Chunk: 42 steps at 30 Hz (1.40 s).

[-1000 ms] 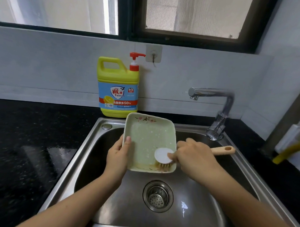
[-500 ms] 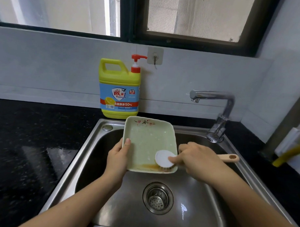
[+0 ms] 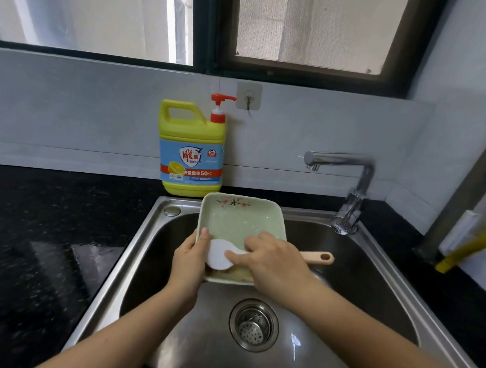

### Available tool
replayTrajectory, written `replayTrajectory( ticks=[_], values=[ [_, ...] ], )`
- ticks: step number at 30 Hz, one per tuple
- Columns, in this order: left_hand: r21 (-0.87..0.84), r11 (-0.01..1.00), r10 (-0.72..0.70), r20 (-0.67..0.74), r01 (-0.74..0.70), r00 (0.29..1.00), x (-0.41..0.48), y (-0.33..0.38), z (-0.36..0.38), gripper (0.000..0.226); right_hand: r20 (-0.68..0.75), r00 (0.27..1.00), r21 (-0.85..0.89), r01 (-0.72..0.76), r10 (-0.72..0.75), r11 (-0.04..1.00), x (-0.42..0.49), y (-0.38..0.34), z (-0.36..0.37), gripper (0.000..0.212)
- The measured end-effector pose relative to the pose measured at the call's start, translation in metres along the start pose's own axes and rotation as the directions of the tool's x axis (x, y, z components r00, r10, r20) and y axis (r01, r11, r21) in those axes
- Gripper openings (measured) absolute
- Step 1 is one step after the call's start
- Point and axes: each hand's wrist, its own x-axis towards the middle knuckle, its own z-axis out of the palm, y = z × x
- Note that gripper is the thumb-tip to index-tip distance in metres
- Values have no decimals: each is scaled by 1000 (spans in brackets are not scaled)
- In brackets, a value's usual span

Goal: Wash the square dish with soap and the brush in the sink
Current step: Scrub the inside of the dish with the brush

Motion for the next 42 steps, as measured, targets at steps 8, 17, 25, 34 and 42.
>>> replayTrajectory(
  ticks=[8, 17, 25, 34, 42],
  values=[
    [-19, 998, -59, 50, 60, 997, -6, 1, 5, 26, -138, 973, -114, -204, 187, 972, 18, 33, 11, 44],
    [50, 999, 5, 1, -5, 1000, -5, 3, 2, 24, 1, 968, -304, -238, 250, 922, 4, 63, 1, 30],
    [179, 982, 59, 7, -59, 998, -13, 6, 7, 52, 228, 971, -388, 18, 77, 922, -5, 59, -17, 14],
    [250, 962, 111, 0, -107, 994, -15, 10, 8, 61, 405, 914, -252, 139, -26, 958, -39, 30, -12, 27],
    [435, 866, 226, 97, -245, 969, -10, 16, 10, 59, 361, 931, -225, 29, 56, 974, -47, 46, -15, 28]
  ],
)
